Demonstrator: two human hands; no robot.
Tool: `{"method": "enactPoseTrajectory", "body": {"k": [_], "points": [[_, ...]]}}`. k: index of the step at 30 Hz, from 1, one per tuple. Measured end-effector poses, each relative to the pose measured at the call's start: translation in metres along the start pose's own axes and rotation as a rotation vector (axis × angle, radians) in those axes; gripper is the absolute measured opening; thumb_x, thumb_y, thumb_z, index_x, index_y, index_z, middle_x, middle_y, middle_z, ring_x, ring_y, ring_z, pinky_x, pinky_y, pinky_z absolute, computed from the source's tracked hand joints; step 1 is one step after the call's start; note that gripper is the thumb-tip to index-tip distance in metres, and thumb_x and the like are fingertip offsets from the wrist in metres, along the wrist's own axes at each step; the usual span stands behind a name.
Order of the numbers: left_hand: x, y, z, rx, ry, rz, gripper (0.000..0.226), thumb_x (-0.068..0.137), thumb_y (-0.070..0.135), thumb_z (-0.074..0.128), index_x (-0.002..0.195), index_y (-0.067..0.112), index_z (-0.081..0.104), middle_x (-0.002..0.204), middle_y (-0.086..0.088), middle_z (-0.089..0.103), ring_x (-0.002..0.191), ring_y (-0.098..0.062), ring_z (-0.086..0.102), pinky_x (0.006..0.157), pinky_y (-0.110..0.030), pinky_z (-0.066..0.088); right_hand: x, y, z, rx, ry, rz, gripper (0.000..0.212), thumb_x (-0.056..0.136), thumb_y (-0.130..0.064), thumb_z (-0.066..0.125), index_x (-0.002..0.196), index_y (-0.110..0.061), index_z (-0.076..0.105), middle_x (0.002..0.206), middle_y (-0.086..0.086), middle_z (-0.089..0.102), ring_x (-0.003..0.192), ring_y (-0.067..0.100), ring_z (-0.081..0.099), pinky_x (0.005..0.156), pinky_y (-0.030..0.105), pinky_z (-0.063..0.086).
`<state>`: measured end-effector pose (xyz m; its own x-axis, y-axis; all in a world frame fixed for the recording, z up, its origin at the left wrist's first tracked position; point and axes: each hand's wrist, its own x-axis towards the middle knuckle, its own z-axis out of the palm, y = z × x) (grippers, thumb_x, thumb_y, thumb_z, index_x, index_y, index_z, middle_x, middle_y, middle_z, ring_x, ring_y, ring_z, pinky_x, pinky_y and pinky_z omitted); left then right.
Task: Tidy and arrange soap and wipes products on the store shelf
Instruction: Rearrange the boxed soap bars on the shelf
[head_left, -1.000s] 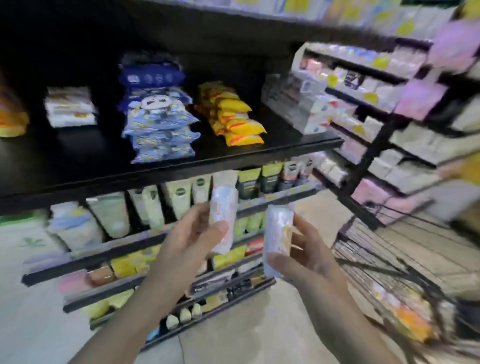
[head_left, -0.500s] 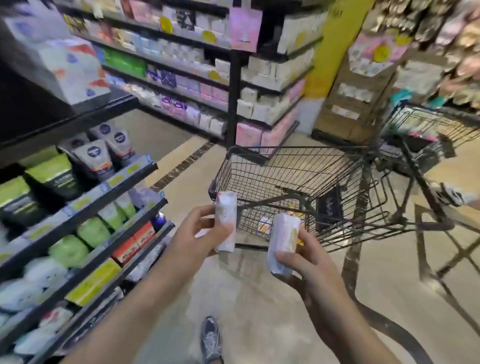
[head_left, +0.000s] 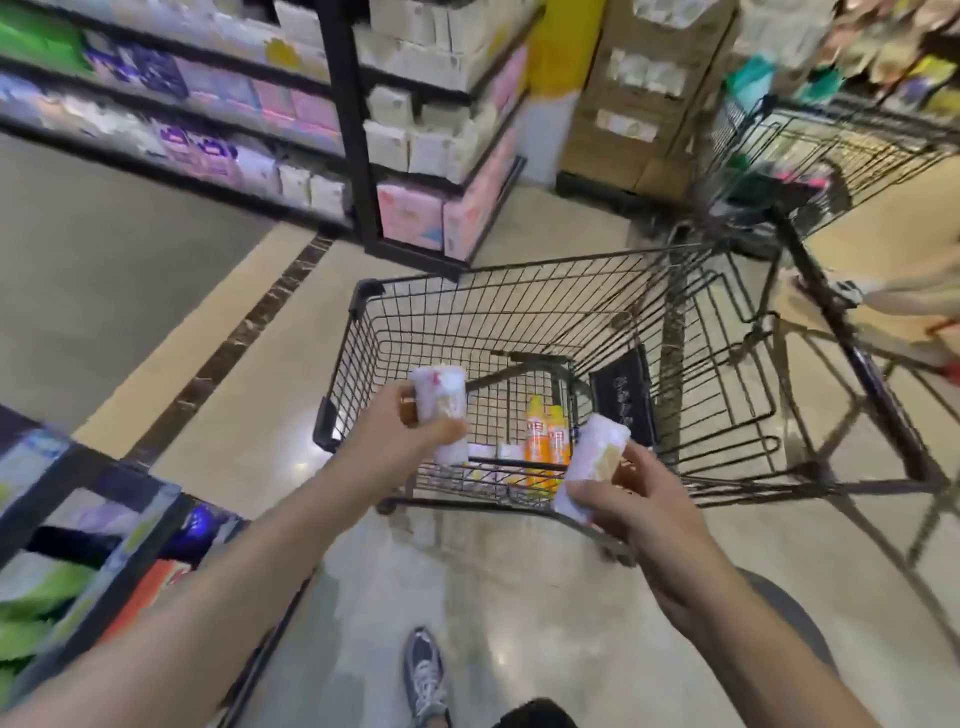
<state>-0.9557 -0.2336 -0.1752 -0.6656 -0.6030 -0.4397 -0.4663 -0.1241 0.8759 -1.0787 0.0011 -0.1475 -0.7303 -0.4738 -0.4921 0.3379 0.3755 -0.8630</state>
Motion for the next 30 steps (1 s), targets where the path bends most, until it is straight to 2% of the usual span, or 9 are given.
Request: {"method": "enactPoseTrajectory", "body": {"k": [5, 8, 10, 11, 15, 18, 21, 27, 30], "points": [[0.098, -0.005, 0.018, 0.111, -0.045, -0.117, 0.064, 0.081, 0.044, 0.085, 0.131, 0.027, 0.049, 0.113, 0.009, 0.068, 0.102, -0.013, 0.070, 0.083, -0.031, 0.052, 0.109, -0.001, -0.009, -0.149, -0.002, 0.135, 0.063, 0.068, -0.017, 0.093, 0.124, -0.015, 0.066, 0.107, 0.006, 0.078, 0.101, 0.027, 0.075, 0.098, 0.051, 0.057], [0.146, -0.025, 0.037, 0.186, -0.006, -0.214, 0.068, 0.076, 0.045, 0.087, 0.128, 0.023, 0.050, 0.113, 0.003, 0.067, 0.103, -0.019, 0.068, 0.084, -0.037, 0.056, 0.176, 0.014, -0.004, -0.196, 0.027, 0.228, 0.066, 0.068, -0.016, 0.093, 0.126, -0.013, 0.062, 0.104, 0.003, 0.076, 0.084, 0.013, 0.077, 0.075, 0.032, 0.063], [0.175, -0.043, 0.049, 0.247, 0.022, -0.290, 0.065, 0.074, 0.046, 0.088, 0.121, 0.022, 0.050, 0.112, 0.000, 0.067, 0.105, -0.025, 0.068, 0.093, -0.046, 0.057, 0.220, 0.027, 0.000, -0.252, 0.030, 0.272, 0.059, 0.069, -0.014, 0.092, 0.119, -0.012, 0.059, 0.096, -0.001, 0.072, 0.065, 0.002, 0.072, 0.054, 0.018, 0.054], [0.186, -0.051, 0.054, 0.271, 0.035, -0.316, 0.060, 0.075, 0.044, 0.088, 0.118, 0.022, 0.052, 0.110, -0.001, 0.068, 0.103, -0.025, 0.069, 0.091, -0.047, 0.059, 0.238, 0.033, 0.002, -0.279, 0.027, 0.300, 0.060, 0.070, -0.015, 0.092, 0.117, -0.015, 0.055, 0.095, -0.004, 0.069, 0.065, 0.003, 0.071, 0.053, 0.018, 0.052], [0.234, -0.080, 0.080, 0.403, 0.084, -0.376, 0.048, 0.074, 0.048, 0.087, 0.102, 0.028, 0.053, 0.099, 0.004, 0.068, 0.083, -0.010, 0.066, 0.062, -0.032, 0.051, 0.310, 0.071, 0.009, -0.470, -0.005, 0.437, 0.068, 0.067, -0.025, 0.094, 0.119, -0.015, 0.051, 0.108, 0.000, 0.065, 0.096, 0.019, 0.066, 0.078, 0.030, 0.051], [0.264, -0.108, 0.103, 0.479, 0.018, -0.514, 0.069, 0.071, 0.053, 0.083, 0.117, 0.009, 0.056, 0.106, -0.007, 0.068, 0.099, -0.029, 0.069, 0.080, -0.044, 0.059, 0.348, 0.107, 0.018, -0.603, -0.019, 0.503, 0.074, 0.061, -0.030, 0.095, 0.120, -0.012, 0.055, 0.116, 0.009, 0.066, 0.104, 0.027, 0.065, 0.088, 0.035, 0.055], [0.290, -0.136, 0.124, 0.514, 0.007, -0.630, 0.091, 0.070, 0.060, 0.083, 0.132, 0.003, 0.047, 0.120, -0.011, 0.064, 0.111, -0.034, 0.066, 0.093, -0.048, 0.057, 0.371, 0.143, 0.032, -0.692, -0.039, 0.558, 0.093, 0.059, -0.042, 0.094, 0.134, -0.010, 0.048, 0.129, 0.015, 0.058, 0.115, 0.031, 0.060, 0.096, 0.040, 0.053], [0.321, -0.185, 0.152, 0.596, 0.033, -0.765, 0.105, 0.073, 0.069, 0.079, 0.148, 0.009, 0.036, 0.132, -0.012, 0.062, 0.117, -0.035, 0.066, 0.100, -0.048, 0.056, 0.399, 0.194, 0.071, -0.799, -0.042, 0.586, 0.086, 0.066, -0.043, 0.089, 0.132, -0.012, 0.044, 0.131, 0.015, 0.058, 0.122, 0.034, 0.057, 0.100, 0.044, 0.052], [0.326, -0.202, 0.157, 0.594, -0.034, -0.782, 0.100, 0.072, 0.076, 0.070, 0.143, 0.010, 0.046, 0.121, -0.013, 0.069, 0.109, -0.035, 0.070, 0.094, -0.052, 0.059, 0.405, 0.208, 0.079, -0.858, -0.033, 0.566, 0.091, 0.073, -0.044, 0.087, 0.143, -0.013, 0.039, 0.139, 0.014, 0.050, 0.128, 0.035, 0.053, 0.103, 0.044, 0.050]]}}
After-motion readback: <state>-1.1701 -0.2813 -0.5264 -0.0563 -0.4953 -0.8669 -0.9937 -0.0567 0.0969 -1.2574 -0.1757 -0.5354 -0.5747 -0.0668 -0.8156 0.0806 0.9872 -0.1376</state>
